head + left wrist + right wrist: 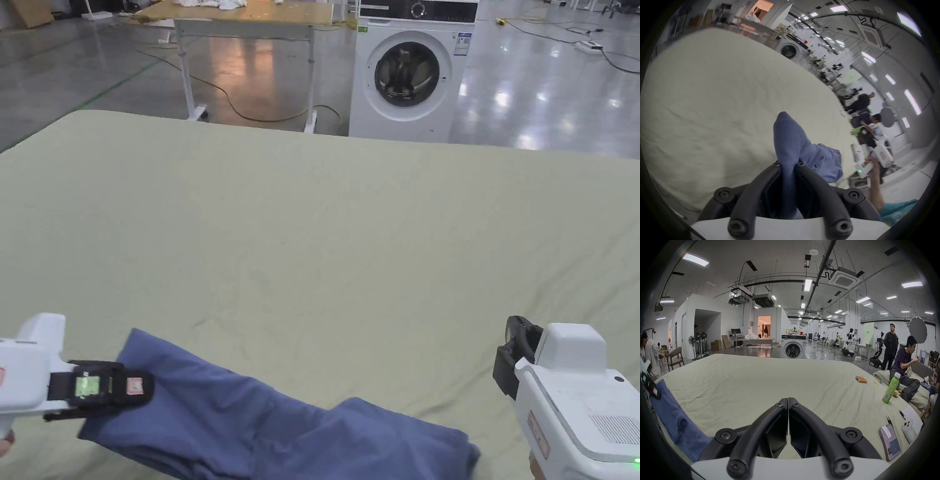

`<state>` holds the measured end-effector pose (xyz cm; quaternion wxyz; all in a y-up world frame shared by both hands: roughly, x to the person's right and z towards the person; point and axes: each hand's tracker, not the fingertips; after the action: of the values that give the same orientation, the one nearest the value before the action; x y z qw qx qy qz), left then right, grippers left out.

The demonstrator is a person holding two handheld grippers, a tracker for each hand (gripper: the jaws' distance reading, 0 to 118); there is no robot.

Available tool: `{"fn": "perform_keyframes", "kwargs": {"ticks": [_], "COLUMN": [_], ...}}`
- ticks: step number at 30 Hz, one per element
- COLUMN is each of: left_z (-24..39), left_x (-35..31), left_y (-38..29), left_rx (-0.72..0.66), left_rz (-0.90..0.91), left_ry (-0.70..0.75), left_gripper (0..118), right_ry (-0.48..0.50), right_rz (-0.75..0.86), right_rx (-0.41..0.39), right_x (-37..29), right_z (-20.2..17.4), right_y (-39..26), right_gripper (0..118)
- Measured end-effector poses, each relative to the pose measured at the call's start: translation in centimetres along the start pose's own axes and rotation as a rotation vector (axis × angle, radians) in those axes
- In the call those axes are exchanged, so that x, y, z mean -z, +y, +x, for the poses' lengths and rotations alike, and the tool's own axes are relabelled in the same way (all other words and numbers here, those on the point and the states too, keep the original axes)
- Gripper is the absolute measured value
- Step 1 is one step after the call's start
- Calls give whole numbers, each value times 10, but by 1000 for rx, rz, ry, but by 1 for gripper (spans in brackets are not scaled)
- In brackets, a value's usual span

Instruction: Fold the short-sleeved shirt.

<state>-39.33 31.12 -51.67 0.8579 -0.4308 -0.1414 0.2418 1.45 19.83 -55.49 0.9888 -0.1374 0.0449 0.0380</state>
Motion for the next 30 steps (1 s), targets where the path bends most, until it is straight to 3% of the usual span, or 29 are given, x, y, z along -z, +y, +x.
{"fn": "perform_keyframes", "kwargs": {"ticks": [4,7,19,30], "left_z": [0,7,120,177], "left_x": [4,19,72,189], "left_y": [8,5,-48,-108], "left_rx": [38,79,219,312], "left_rz": [18,10,-115,-302], "left_ry": [234,324,205,218], "left_gripper": [5,5,6,6], "right_ry": [15,28,33,10], "right_rz": [5,7,-1,-15], "right_rx": [2,4,4,18], "right_x": [2,3,1,-4], "right_z": [-4,-8,-8,1], "right_y": [2,2,-3,-7], "right_gripper": [0,0,0,0]}}
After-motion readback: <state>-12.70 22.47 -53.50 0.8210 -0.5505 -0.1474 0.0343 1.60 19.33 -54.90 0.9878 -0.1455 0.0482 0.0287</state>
